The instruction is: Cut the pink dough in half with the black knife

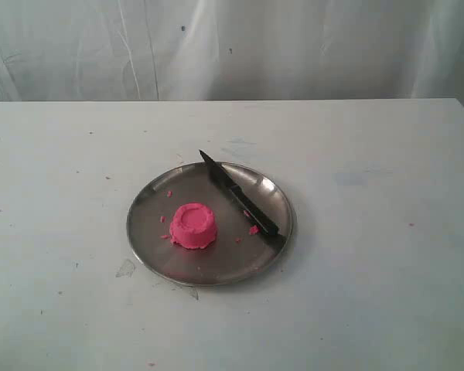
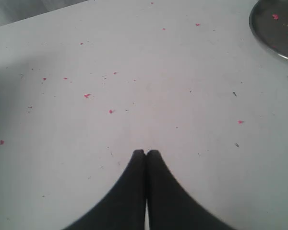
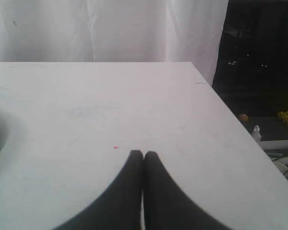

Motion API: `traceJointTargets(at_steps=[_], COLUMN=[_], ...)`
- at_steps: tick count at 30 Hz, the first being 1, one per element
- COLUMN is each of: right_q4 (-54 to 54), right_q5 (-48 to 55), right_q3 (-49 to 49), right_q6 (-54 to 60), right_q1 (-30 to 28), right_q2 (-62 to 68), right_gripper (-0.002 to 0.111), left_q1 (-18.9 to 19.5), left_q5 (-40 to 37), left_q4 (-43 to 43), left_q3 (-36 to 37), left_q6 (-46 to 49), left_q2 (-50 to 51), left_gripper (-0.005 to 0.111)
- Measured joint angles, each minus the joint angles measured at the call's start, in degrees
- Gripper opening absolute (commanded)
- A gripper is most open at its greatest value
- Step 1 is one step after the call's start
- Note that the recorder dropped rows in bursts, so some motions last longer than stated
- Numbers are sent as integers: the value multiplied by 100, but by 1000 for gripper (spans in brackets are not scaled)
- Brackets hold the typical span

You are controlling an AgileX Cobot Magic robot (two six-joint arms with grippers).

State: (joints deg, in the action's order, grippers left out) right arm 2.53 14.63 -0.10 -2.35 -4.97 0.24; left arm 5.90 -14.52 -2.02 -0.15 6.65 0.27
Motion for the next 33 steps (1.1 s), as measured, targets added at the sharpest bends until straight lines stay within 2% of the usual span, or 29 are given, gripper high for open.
traceJointTargets(at_steps=[9, 20, 26, 30, 33], right_q4=[-523, -568, -565, -188, 603], right_q5=[-625, -2735, -4256, -4839, -4909], right_q3=[0, 0, 0, -322, -902], right_q6=[-278, -2337, -4575, -5209, -5293], right_q1=[0, 0, 0, 0, 0], right_q2=[0, 0, 0, -9, -9], right_gripper=[0, 0, 0, 0, 0], left_q1=[0, 0, 0, 0, 0], left_q5=[0, 0, 0, 0, 0], left_q4=[-39, -39, -39, -39, -39], left_q3=[0, 0, 0, 0, 0], left_q6=[99, 111, 111, 111, 111], left_q2=[0, 0, 0, 0, 0], left_gripper=[0, 0, 0, 0, 0])
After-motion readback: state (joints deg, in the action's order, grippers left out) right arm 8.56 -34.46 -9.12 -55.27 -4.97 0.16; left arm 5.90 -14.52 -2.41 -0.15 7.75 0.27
